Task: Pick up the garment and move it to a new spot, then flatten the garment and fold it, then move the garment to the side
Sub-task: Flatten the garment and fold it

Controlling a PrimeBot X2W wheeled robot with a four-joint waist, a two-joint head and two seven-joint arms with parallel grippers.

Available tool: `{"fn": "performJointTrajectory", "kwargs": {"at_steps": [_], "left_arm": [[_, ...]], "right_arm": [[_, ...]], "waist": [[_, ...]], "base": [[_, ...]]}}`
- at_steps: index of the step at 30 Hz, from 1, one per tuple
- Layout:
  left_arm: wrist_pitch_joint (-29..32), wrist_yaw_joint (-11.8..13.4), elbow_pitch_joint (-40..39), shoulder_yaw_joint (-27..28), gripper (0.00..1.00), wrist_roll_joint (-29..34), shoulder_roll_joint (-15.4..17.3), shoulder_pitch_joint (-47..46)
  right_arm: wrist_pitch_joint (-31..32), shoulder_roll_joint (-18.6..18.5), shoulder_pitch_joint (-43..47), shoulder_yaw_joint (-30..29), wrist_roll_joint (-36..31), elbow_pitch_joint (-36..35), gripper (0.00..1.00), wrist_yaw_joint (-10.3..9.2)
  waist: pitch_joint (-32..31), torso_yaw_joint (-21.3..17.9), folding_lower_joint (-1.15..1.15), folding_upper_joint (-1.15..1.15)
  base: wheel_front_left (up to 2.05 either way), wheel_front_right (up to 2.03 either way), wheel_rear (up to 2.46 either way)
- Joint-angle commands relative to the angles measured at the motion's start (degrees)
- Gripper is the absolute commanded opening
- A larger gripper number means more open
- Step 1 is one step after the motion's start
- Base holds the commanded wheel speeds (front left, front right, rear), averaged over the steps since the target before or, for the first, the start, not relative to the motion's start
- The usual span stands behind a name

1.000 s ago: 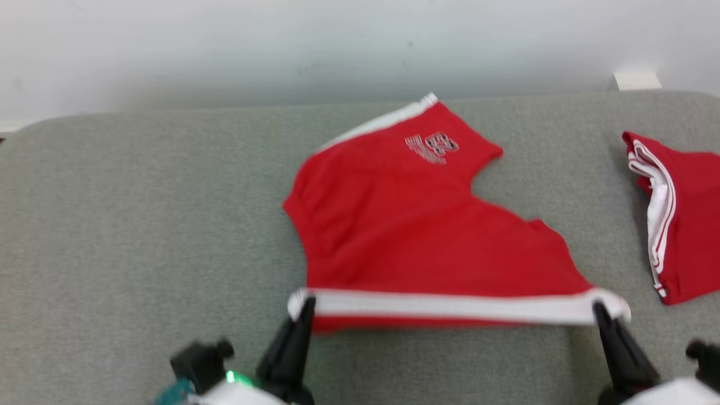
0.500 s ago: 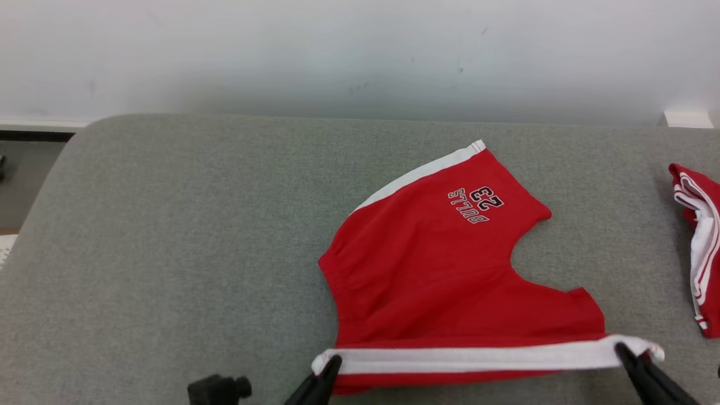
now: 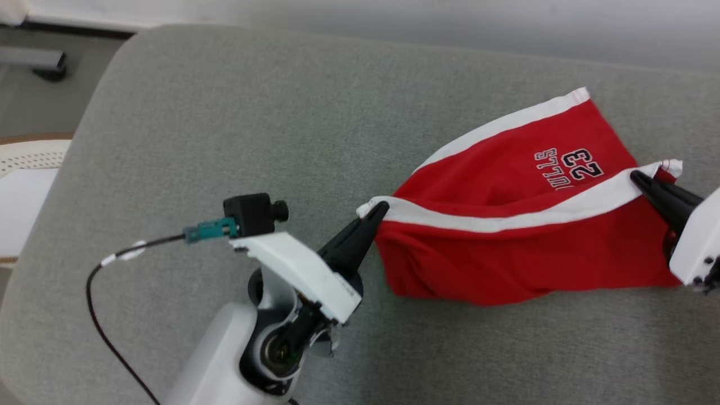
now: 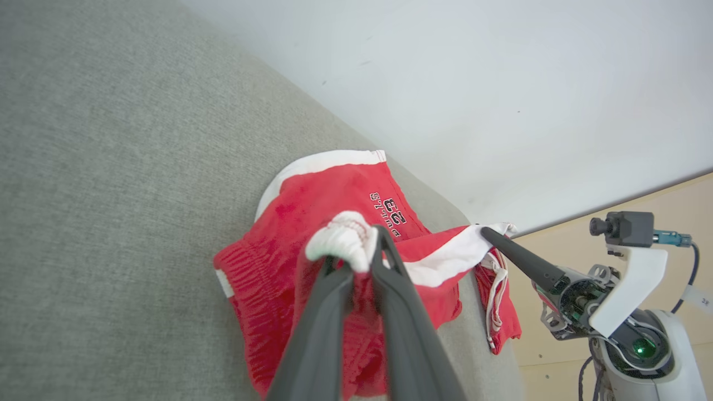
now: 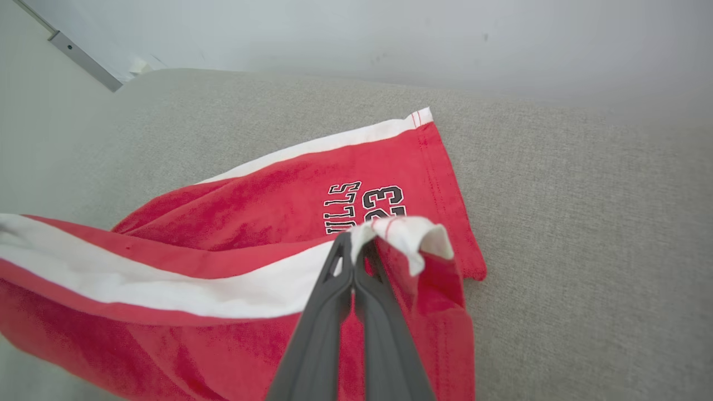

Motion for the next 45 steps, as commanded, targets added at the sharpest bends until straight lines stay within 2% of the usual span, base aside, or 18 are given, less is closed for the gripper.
{"fn": "performJointTrajectory", "kwargs": {"at_steps": [1, 3, 6, 12, 18, 19, 20, 21, 22, 23, 26, 31, 35, 39, 42, 45], "left_arm": [[-0.35, 0.21, 0.51, -0.07, 0.00, 0.04, 0.06, -0.95], [-2.17, 0.34, 3.03, -1.48, 0.00, 2.25, -0.10, -4.44], [-5.00, 0.63, 6.23, -2.50, 0.00, 0.86, -0.26, -7.61], [-9.79, 1.26, 10.51, -6.58, 0.00, -5.48, -0.29, -11.60], [-13.31, 1.66, 13.71, -10.08, 0.00, -8.13, -0.31, -14.53], [-13.74, 1.65, 14.13, -10.46, 0.02, -8.51, -0.31, -14.83], [-14.12, 1.79, 14.48, -10.81, 0.09, -8.88, -0.31, -15.20], [-14.41, 1.97, 14.86, -11.09, 0.27, -9.14, -0.32, -15.53], [-14.79, 2.18, 15.30, -11.36, 0.69, -9.26, -0.31, -15.77], [-14.90, 2.50, 15.62, -11.70, 1.00, -9.43, -0.32, -15.96], [-15.41, 3.11, 16.22, -12.46, 1.00, -9.95, -0.30, -16.22], [-16.94, 4.17, 16.31, -12.06, 1.00, -10.13, -0.31, -15.63], [-18.81, 4.69, 14.76, -12.41, 1.00, -8.09, 0.90, -14.45], [-24.09, 6.14, 12.37, -13.55, 1.00, -2.28, 3.13, -13.80], [-28.91, 8.52, 10.46, -15.08, 1.00, 4.92, 5.11, -13.36], [-30.81, 11.39, 8.01, -15.60, 1.00, 11.83, 5.93, -11.99]], "right_arm": [[0.31, -0.02, -1.44, -0.17, -0.54, 0.73, 0.00, -0.17], [2.05, -0.07, -5.20, -0.11, -1.79, 3.53, 0.00, -0.16], [2.39, -0.18, -9.85, 0.04, -3.71, 7.07, 0.00, -0.16], [1.37, -0.87, -15.31, 0.04, -6.39, 12.47, 0.00, -0.16], [-0.50, -1.57, -18.52, 0.53, -6.88, 14.94, 0.00, -0.16], [-0.91, -1.43, -18.80, 0.66, -6.64, 15.29, 0.00, -0.16], [-1.43, -1.35, -19.33, 0.50, -6.64, 15.58, 0.00, -0.16], [-1.91, -1.31, -19.75, 0.55, -6.88, 15.84, 0.04, -0.17], [-2.54, -1.13, -20.08, 0.59, -7.19, 16.16, 0.40, -0.16], [-3.14, -0.93, -20.38, 0.52, -7.42, 16.59, 1.00, -0.16], [-5.36, -0.17, -20.99, 0.72, -6.80, 17.02, 1.00, -0.16], [-13.01, -0.21, -21.44, 0.63, -5.64, 16.56, 1.00, -0.16], [-15.81, -2.73, -19.20, 2.16, -4.99, 16.36, 1.00, -0.16], [-15.98, -7.57, -16.50, 6.12, -6.45, 15.53, 1.00, -0.16], [-14.30, -11.01, -14.43, 8.80, -6.64, 15.81, 1.00, -0.16], [-12.93, -12.95, -13.15, 9.51, -6.13, 16.18, 1.00, -0.16]], "waist": [[3.86, 3.53, 0.00, -0.01], [5.26, 4.35, 0.00, -0.01], [6.95, 5.19, 0.00, -0.01], [8.66, 5.91, 0.00, -0.01], [10.02, 6.53, 0.00, -0.01], [10.12, 6.61, 0.00, -0.01], [10.29, 6.68, 0.00, -0.01], [10.44, 6.74, 0.00, -0.01], [10.55, 6.77, 0.00, -0.01], [10.62, 6.79, 0.00, -0.01], [10.70, 6.81, 0.00, -0.01], [10.21, 6.47, 0.00, -0.01], [9.58, 5.88, 0.00, -0.01], [9.05, 5.29, 0.00, -0.01], [8.75, 5.08, 0.00, -0.01], [8.67, 5.26, 0.00, -0.01]], "base": [[0.00, 0.00, 0.00], [0.00, 0.00, 0.00], [0.00, 0.00, 0.00], [0.00, 0.00, 0.00], [0.00, 0.00, 0.00], [0.00, 0.00, 0.00], [0.00, 0.00, 0.00], [0.00, 0.00, 0.00], [0.00, 0.00, 0.00], [0.00, 0.00, 0.00], [0.00, 0.00, 0.00], [0.00, 0.00, 0.00], [0.00, 0.00, 0.00], [0.00, 0.00, 0.00], [0.00, 0.00, 0.00], [0.00, 0.00, 0.00]]}}
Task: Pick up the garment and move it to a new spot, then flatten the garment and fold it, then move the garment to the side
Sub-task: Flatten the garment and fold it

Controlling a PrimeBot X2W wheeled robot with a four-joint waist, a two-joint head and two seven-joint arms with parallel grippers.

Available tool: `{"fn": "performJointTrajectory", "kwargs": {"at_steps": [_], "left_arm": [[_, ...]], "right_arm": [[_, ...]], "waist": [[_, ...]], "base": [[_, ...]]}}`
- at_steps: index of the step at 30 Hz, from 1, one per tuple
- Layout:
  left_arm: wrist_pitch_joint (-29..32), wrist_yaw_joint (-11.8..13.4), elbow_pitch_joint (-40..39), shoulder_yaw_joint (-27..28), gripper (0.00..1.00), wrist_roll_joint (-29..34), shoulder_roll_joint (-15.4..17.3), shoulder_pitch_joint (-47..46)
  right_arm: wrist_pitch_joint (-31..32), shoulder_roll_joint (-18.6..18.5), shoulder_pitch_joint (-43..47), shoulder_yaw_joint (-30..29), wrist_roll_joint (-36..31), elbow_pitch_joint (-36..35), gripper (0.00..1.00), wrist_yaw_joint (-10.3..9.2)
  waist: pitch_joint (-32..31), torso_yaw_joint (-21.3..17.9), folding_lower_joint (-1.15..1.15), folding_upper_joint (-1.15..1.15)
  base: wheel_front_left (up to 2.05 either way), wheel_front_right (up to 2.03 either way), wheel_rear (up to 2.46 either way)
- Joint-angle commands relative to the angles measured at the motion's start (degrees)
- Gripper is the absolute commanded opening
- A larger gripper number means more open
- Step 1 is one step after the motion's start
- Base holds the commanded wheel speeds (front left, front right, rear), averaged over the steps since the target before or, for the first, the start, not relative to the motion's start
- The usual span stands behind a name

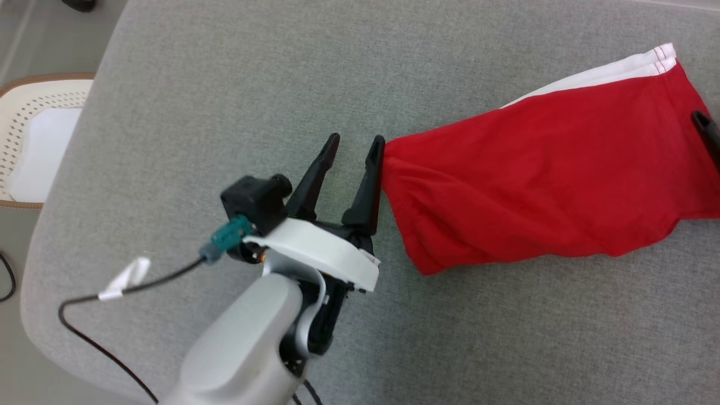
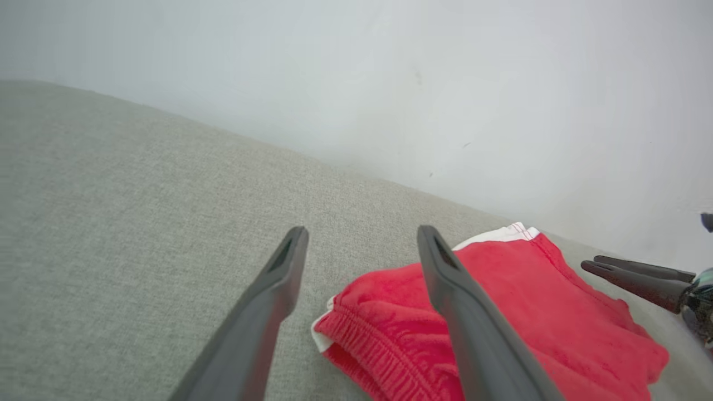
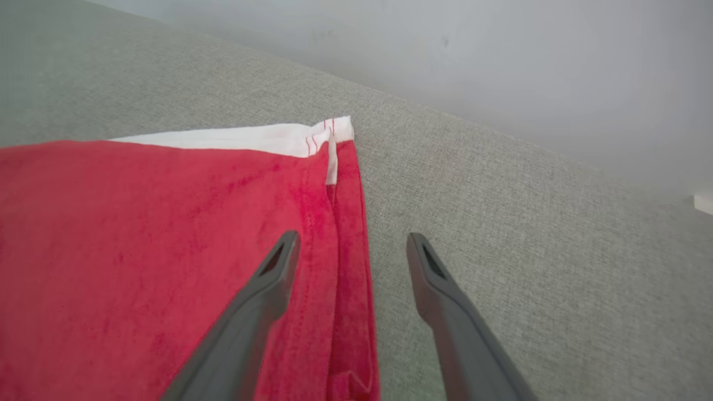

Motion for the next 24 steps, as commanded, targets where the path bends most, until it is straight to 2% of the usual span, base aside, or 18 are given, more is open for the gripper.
{"fn": "performJointTrajectory", "kwargs": {"at_steps": [1, 4, 6, 13, 14, 15, 16, 20, 24], "left_arm": [[-0.76, 1.95, -1.73, 0.13, 1.00, 5.03, 0.73, 1.70], [-0.93, 3.78, -5.71, 2.30, 1.00, 11.64, -0.34, 3.95], [-0.87, 4.08, -7.81, 4.09, 1.00, 15.12, -1.49, 6.79], [-0.90, 1.38, -10.30, 8.01, 1.00, 23.11, -4.69, 14.67], [-0.90, 0.89, -10.28, 8.31, 1.00, 24.31, -4.89, 15.51], [-0.91, 0.42, -10.38, 8.65, 1.00, 25.09, -5.10, 16.28], [-0.91, 0.07, -10.41, 9.31, 1.00, 25.46, -5.29, 17.26], [-0.90, -1.27, -9.95, 10.16, 1.00, 27.05, -5.59, 19.42], [-0.89, -2.46, -8.72, 11.26, 1.00, 29.11, -5.69, 22.06]], "right_arm": [[0.39, -1.07, 0.92, -0.36, 0.54, 0.41, 1.00, -0.15], [1.67, -1.15, 0.90, -1.51, 0.49, 1.51, 1.00, -0.15], [2.91, -0.90, 0.50, -1.97, 0.55, 2.01, 1.00, -0.15], [8.83, 0.30, 1.02, -0.71, -0.44, 4.09, 1.00, -0.07], [9.36, 0.65, 1.27, -0.41, -0.78, 4.39, 0.76, -0.06], [9.49, 1.01, 1.34, -0.29, -1.07, 4.55, 0.35, -0.01], [9.03, 1.40, 1.36, -0.80, -1.52, 5.01, 0.00, 0.00], [9.36, 2.61, 1.92, -1.30, -1.98, 5.96, 0.00, -0.01], [8.09, 3.86, 2.55, -3.23, -1.40, 5.76, 0.00, -0.02]], "waist": [[0.07, 0.32, 0.00, 0.00], [0.51, 1.10, 0.00, 0.00], [0.83, 1.80, 0.00, 0.00], [0.85, 4.85, 0.00, 0.00], [0.61, 5.22, 0.00, 0.00], [0.41, 5.49, 0.00, 0.00], [0.12, 5.73, 0.00, 0.00], [-1.13, 5.68, 0.00, 0.00], [-3.37, 3.88, 0.00, 0.00]], "base": [[0.00, 0.00, 0.00], [0.00, 0.00, 0.00], [0.00, 0.00, 0.00], [0.00, 0.00, 0.00], [0.00, 0.00, 0.00], [0.00, 0.00, 0.00], [0.00, 0.00, 0.00], [0.00, 0.00, 0.00], [0.00, 0.00, 0.00]]}}
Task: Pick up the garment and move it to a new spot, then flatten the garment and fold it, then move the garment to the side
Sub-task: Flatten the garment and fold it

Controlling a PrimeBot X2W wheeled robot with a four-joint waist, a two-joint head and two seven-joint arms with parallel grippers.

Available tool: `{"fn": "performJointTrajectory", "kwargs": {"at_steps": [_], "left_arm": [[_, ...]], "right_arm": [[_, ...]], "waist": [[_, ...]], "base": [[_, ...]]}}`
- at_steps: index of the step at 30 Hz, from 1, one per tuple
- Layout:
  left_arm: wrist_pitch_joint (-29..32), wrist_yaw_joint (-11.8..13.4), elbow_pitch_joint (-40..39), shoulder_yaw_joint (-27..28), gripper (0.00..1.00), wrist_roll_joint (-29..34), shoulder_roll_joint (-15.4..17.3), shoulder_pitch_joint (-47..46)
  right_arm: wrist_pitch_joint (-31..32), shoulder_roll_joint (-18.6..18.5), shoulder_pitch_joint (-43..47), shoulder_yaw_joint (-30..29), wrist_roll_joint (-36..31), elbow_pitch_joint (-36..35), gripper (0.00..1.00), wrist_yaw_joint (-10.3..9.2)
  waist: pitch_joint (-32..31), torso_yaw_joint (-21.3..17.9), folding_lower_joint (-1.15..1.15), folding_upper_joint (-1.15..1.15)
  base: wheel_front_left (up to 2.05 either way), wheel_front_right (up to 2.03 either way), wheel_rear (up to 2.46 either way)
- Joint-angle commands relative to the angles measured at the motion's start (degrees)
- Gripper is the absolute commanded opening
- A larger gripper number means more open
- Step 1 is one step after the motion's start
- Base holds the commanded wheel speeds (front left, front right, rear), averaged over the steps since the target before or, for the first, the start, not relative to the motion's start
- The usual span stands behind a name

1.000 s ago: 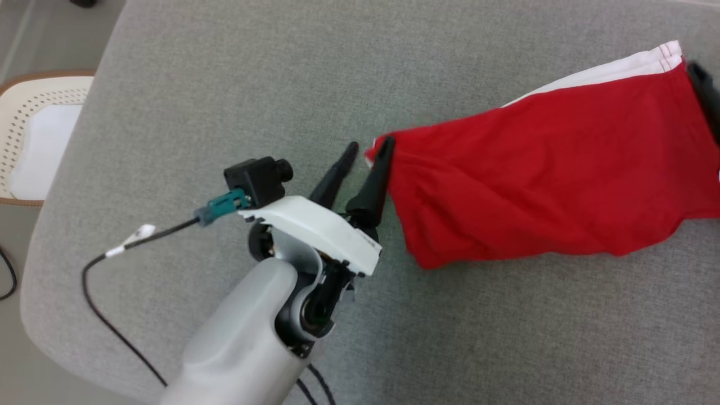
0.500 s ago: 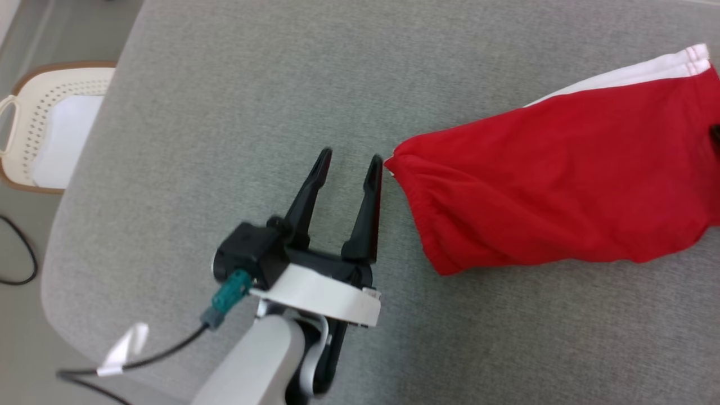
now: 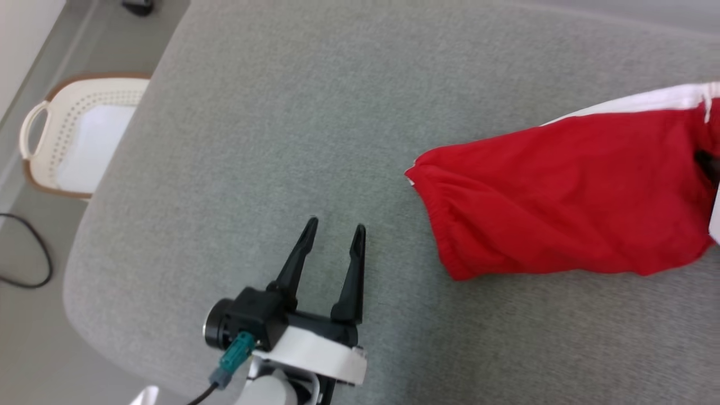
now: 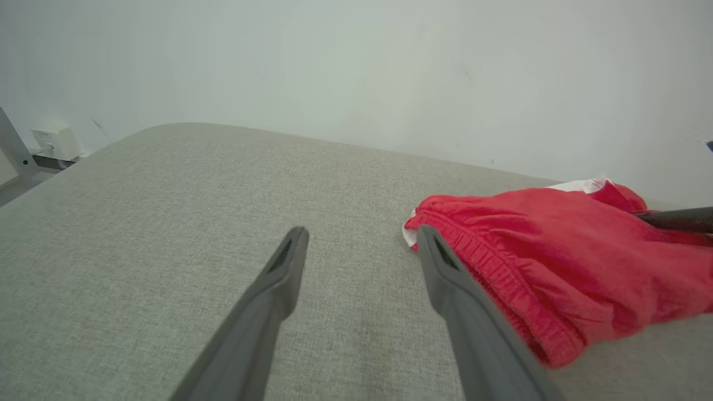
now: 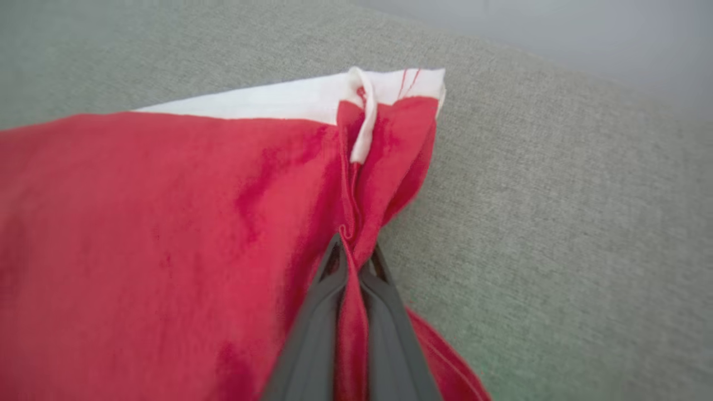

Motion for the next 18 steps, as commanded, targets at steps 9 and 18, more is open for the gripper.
{"fn": "performJointTrajectory", "kwargs": {"at_steps": [9, 18], "left_arm": [[-0.01, -2.49, 1.43, 3.56, 1.00, 4.24, 0.15, 7.52], [-0.02, -3.76, 1.72, 5.94, 1.00, 4.30, 0.14, 11.25]], "right_arm": [[-2.80, 3.60, 7.86, -9.51, 3.74, -0.32, 0.00, 0.07], [-2.61, 5.73, 12.45, -20.26, 1.32, -1.38, 0.00, 0.08]], "waist": [[-7.35, -7.51, 0.00, 0.00], [-9.72, -8.78, 0.00, 0.00]], "base": [[0.00, 0.00, 0.00], [0.00, 0.00, 0.00]]}}
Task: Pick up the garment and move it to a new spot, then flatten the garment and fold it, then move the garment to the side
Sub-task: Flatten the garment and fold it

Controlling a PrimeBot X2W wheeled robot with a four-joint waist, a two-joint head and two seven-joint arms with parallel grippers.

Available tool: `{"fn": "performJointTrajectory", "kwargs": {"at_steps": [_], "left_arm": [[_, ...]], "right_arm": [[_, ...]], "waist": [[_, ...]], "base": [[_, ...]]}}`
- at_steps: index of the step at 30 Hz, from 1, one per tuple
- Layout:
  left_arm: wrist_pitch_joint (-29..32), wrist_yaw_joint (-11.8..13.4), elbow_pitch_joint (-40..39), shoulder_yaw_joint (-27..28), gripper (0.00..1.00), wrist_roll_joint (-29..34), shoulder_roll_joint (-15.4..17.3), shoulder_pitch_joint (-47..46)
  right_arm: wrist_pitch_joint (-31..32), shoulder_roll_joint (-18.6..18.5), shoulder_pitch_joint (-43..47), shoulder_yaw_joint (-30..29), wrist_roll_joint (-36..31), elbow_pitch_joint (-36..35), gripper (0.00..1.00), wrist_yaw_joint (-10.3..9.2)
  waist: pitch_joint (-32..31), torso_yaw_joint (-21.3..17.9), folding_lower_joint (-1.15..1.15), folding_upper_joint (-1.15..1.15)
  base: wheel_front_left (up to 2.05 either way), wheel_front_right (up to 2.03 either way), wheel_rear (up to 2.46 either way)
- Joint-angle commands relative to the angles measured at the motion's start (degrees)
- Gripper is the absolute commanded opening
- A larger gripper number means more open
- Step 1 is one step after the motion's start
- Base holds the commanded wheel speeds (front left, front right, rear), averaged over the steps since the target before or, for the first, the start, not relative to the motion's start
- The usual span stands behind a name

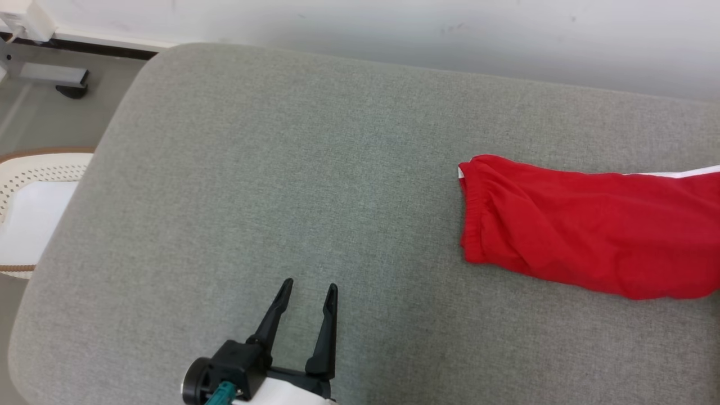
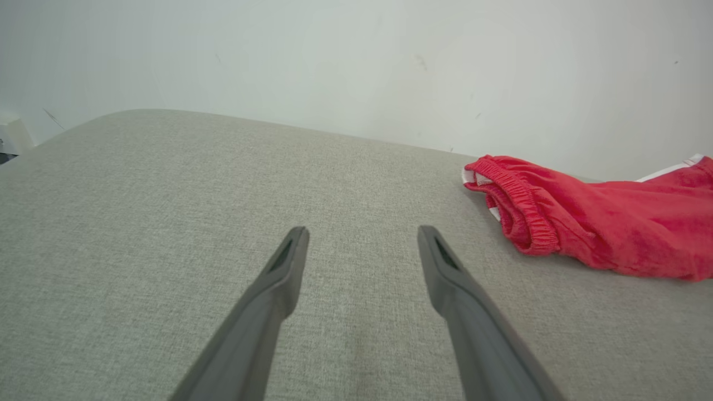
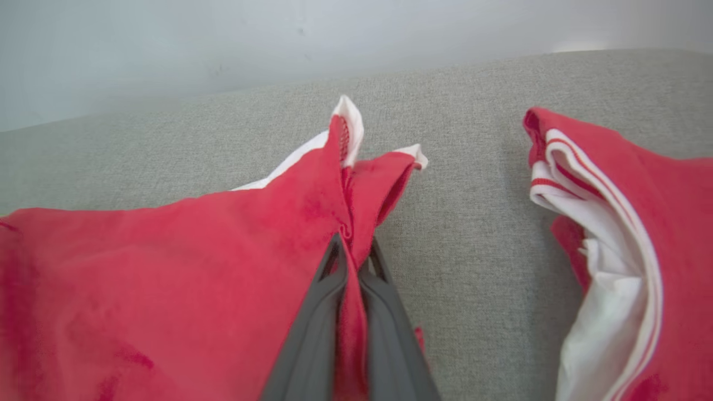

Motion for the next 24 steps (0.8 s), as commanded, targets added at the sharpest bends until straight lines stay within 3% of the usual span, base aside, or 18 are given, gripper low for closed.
{"fn": "performJointTrajectory", "kwargs": {"at_steps": [1, 7, 13, 17, 24], "left_arm": [[0.00, -0.06, 0.04, 0.01, 1.00, -0.11, 0.24, 0.54], [-0.01, 0.17, 0.64, -1.12, 1.00, -1.48, 0.24, 0.71], [-0.01, 0.63, 0.60, -2.56, 1.00, -2.99, 0.24, -0.58], [-0.01, 0.69, 0.48, -3.89, 1.00, -3.20, 0.25, -1.69], [-0.01, 1.15, 0.10, -4.78, 1.00, -3.00, 0.24, -2.61]], "right_arm": [[0.21, 0.67, -0.27, -0.93, -0.76, -0.82, 0.00, -0.01], [3.76, 4.59, -2.23, 1.13, -2.49, -6.52, 0.00, -0.01], [8.12, 12.36, -3.58, 7.93, -4.22, -10.74, 0.00, -0.01], [7.08, 16.87, -4.69, 11.79, -7.36, -8.04, 0.00, -0.01], [0.97, 18.92, -6.67, 13.65, -11.46, 0.53, 0.00, -0.01]], "waist": [[-0.18, -0.01, 0.01, 0.00], [-0.62, 0.82, 0.01, 0.00], [0.02, 2.34, 0.01, 0.00], [0.73, 3.66, 0.01, 0.00], [0.45, 5.88, 0.01, 0.00]], "base": [[0.00, 0.00, 0.00], [0.00, 0.00, 0.00], [0.00, 0.00, 0.00], [0.00, 0.00, 0.00], [0.00, 0.00, 0.00]]}}
